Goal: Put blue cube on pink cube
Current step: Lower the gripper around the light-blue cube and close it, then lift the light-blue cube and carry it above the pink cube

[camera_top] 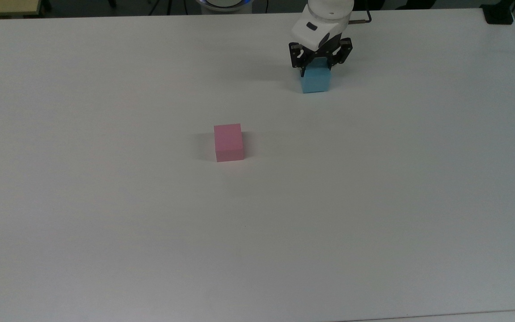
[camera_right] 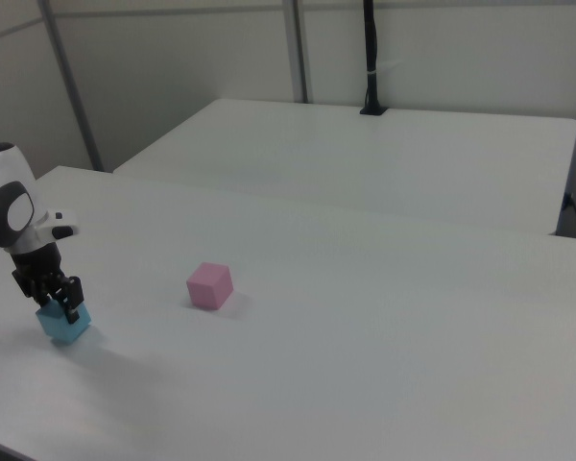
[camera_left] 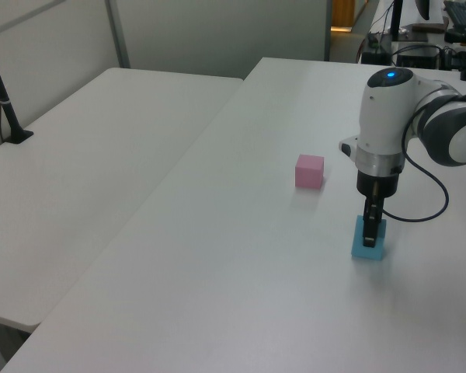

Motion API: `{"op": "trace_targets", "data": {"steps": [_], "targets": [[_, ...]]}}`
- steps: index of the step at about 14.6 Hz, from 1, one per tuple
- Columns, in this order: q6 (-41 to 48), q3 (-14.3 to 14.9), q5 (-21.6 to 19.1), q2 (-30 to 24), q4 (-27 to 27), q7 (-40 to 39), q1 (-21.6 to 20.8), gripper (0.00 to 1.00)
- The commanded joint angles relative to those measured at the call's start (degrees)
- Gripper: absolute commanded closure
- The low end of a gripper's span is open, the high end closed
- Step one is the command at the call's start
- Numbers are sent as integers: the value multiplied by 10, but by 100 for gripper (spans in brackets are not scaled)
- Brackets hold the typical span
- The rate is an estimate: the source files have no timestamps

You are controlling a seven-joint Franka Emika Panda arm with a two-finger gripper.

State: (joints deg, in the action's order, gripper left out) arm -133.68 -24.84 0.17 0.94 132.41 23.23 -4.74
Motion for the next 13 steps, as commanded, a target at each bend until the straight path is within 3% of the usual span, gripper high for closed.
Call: {"op": "trace_targets", "data": {"steps": [1,8,11,13], "targets": [[35,1,10,0,-31,23,4,59],[164,7,10,0,-144,-19,63,58],[224,62,10,-2,-204,-98,65,59],[257,115,10,-2,-252,-165,62,59]]}}
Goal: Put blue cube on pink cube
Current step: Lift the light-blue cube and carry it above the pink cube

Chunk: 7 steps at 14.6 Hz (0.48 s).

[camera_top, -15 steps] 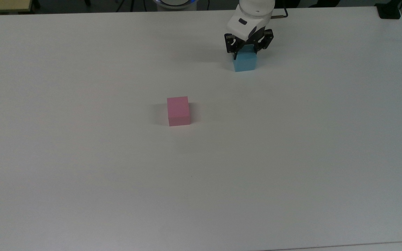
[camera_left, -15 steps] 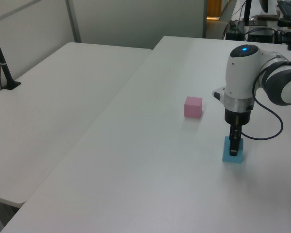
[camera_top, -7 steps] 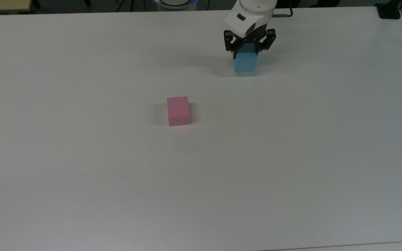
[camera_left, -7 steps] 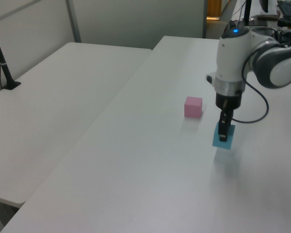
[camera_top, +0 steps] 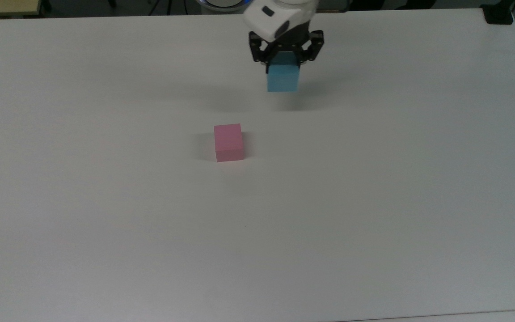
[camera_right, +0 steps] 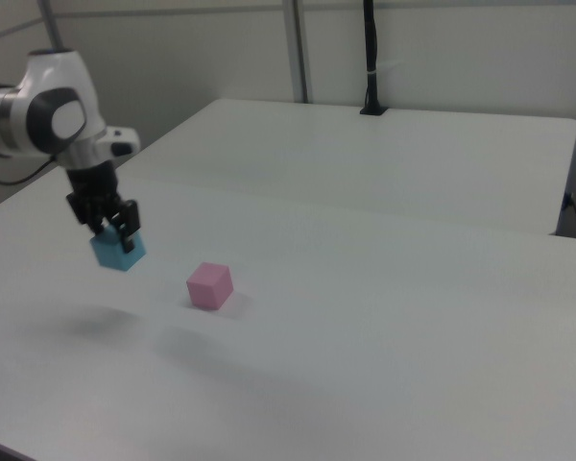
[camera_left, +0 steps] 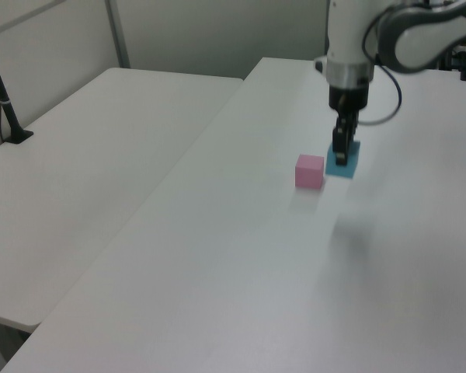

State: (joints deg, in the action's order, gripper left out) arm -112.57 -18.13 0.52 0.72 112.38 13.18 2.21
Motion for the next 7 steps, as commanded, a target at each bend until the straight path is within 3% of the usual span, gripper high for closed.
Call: {"op": "trace_targets", "data": {"steps": [1,3,7], "targets": [[58,71,6,0,-73,-90,-7,59],[61,99,6,0,-94,-111,-8,62],[64,127,2,21,-153,-112,-6,62]]}}
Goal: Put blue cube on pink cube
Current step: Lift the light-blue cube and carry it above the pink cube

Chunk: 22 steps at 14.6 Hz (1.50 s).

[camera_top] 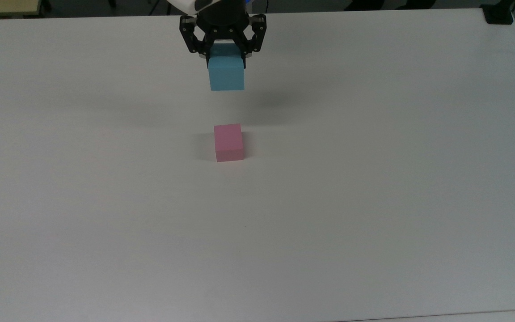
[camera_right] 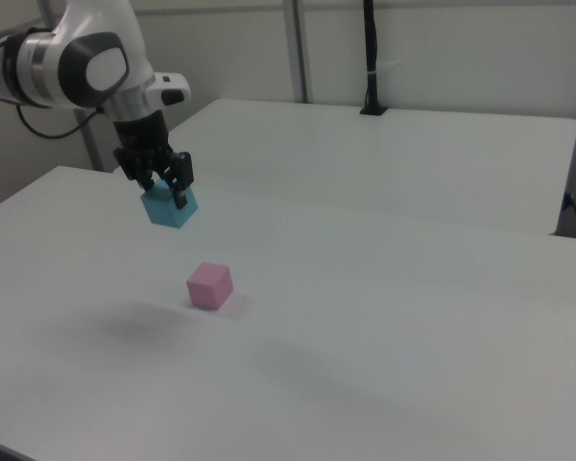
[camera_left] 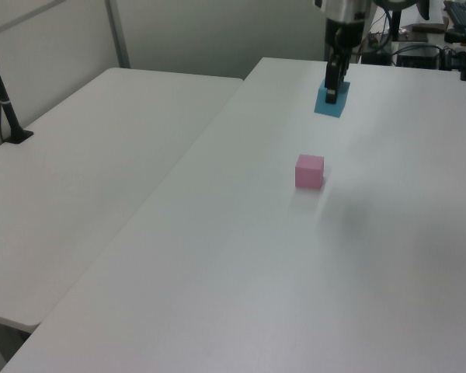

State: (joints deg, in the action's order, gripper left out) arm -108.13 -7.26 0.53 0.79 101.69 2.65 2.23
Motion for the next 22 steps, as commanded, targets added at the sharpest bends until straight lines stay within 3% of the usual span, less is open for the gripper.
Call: {"op": "trace_targets", "data": {"steps": [1,4,8,17,22], "targets": [[39,19,2,33,-67,-5,-7,62],[103,20,-2,92,-153,-2,-9,62],[102,22,-6,91,-165,-2,-9,62],[65,21,-11,119,-160,3,-31,62],[8,21,-5,115,-99,1,-31,62]]}}
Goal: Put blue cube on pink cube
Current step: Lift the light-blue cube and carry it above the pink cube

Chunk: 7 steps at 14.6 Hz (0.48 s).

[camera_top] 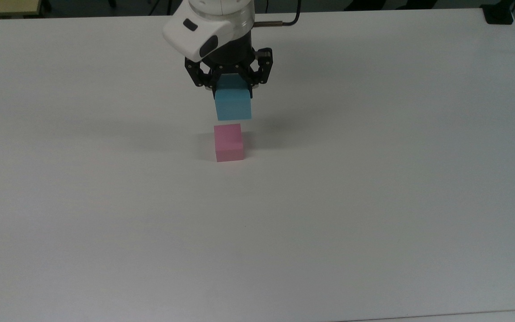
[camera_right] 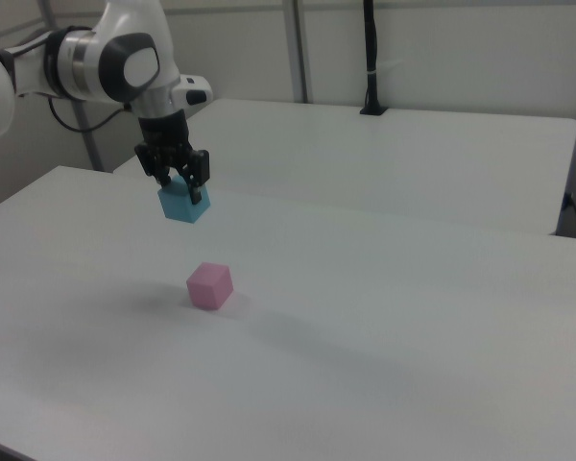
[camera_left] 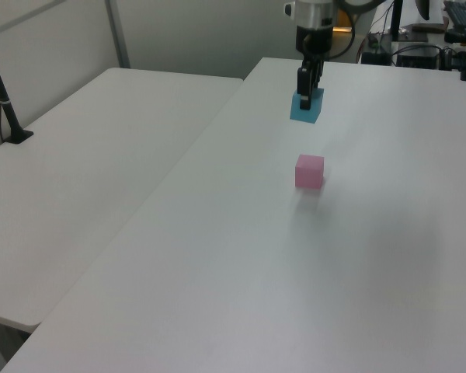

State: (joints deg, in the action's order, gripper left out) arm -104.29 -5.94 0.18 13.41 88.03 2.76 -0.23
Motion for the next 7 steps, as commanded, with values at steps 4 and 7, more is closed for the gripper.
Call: {"op": "trace_targets", "data": {"steps": [4,7], "targets": [[-107,6,24,-25,114,1,-7,64],[-110,6,36,-25,129,0,-6,66]]}}
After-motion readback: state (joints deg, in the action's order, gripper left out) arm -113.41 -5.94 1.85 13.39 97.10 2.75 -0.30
